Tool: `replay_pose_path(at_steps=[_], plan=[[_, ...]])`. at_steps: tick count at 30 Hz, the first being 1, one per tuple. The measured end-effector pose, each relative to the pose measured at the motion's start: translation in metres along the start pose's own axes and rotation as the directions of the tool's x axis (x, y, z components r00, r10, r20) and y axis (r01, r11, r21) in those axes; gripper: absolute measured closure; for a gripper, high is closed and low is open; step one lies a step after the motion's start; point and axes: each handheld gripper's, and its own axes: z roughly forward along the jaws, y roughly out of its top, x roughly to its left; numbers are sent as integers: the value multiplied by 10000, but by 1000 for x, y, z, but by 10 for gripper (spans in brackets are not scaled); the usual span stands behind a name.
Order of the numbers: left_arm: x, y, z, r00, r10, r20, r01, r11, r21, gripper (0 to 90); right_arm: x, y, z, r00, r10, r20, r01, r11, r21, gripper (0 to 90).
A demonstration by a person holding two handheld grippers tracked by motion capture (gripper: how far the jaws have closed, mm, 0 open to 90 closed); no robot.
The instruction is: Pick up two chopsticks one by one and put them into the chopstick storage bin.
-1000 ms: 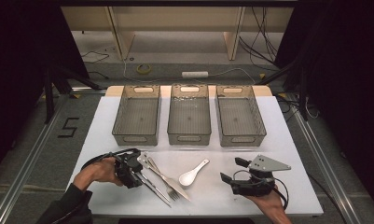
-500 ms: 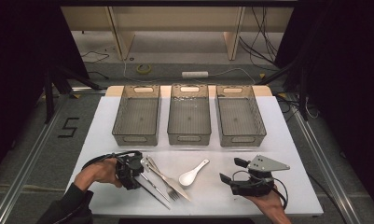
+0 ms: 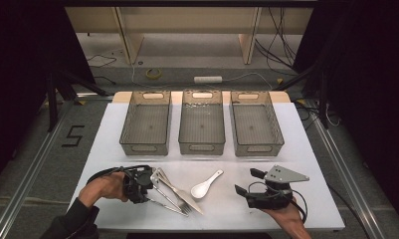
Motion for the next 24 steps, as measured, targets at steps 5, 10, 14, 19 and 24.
replay_pose_path(at_steps=[5, 10, 14, 19, 24], plan=[[-7, -2, 0, 9995, 300, -81, -299, 9995, 139, 736, 0, 0, 1, 10000, -14, 8, 14, 10000, 7, 224], [-17, -5, -1, 9980, 628, -67, -626, 9975, 332, 767, 0, 0, 0, 10000, -53, 5, 53, 10000, 61, 225], [-21, -6, -2, 9967, 817, 31, -817, 9958, 406, 789, 0, 1, 1, 10000, 13, -18, -13, 9999, 125, 225], [-25, -7, -1, 9936, 1129, 93, -1132, 9928, 396, 807, 0, 0, 3, 10000, -31, 7, 30, 9998, 195, 225], [-28, -8, -2, 9890, 1464, 220, -1472, 9883, 406, 826, 0, 0, 3, 10000, -31, 4, 31, 9996, 279, 225]])
